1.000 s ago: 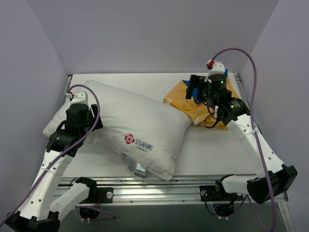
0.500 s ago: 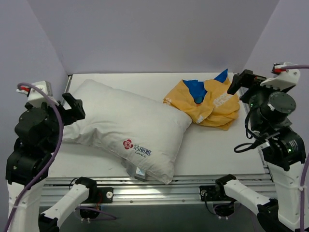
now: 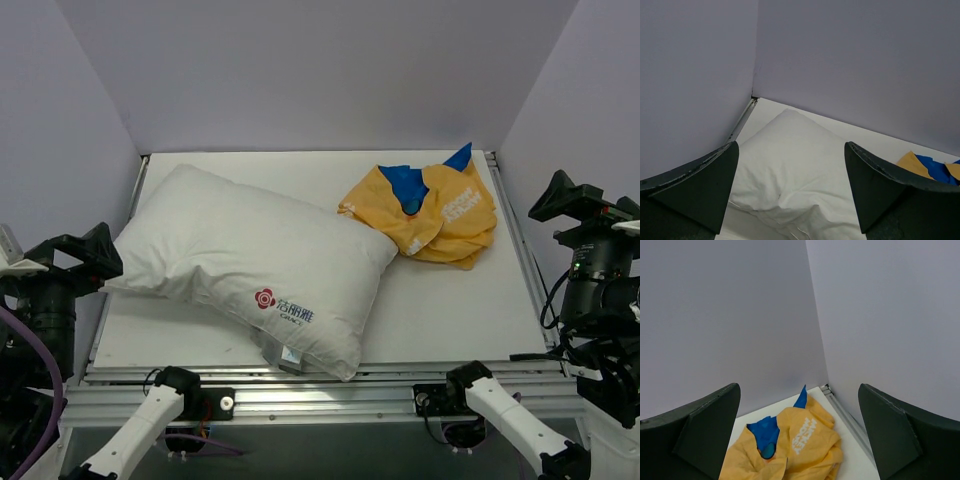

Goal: Remove the pillowcase from the pillow

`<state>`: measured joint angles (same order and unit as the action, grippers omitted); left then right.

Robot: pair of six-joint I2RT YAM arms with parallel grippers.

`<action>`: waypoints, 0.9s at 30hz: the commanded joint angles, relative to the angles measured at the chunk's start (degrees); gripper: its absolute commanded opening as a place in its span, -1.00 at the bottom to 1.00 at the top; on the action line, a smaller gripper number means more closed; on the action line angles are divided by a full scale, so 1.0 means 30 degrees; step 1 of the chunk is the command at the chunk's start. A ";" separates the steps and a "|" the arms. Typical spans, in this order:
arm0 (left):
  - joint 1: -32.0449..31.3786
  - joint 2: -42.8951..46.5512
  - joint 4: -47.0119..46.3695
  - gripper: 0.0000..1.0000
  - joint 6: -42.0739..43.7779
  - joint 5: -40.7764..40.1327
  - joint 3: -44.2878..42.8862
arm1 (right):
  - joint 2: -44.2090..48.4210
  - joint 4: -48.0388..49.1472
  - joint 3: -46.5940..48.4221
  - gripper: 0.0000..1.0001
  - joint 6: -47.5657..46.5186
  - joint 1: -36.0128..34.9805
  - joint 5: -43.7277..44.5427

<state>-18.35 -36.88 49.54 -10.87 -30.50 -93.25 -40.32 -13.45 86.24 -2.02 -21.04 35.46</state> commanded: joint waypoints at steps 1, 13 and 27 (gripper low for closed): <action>-0.0095 0.0399 -0.1072 0.88 0.0665 -0.1257 0.0293 | 0.0137 0.1877 -0.0064 0.99 -0.1258 0.0039 0.0892; -0.0241 0.0928 -0.1747 0.88 0.0900 -0.2372 0.1055 | 0.0255 0.2287 -0.0855 0.99 -0.1347 -0.0019 0.0776; -0.0241 0.0547 -0.1982 0.88 0.1046 -0.2840 0.1699 | 0.0079 0.2873 -0.1441 0.99 -0.1523 -0.0019 0.0747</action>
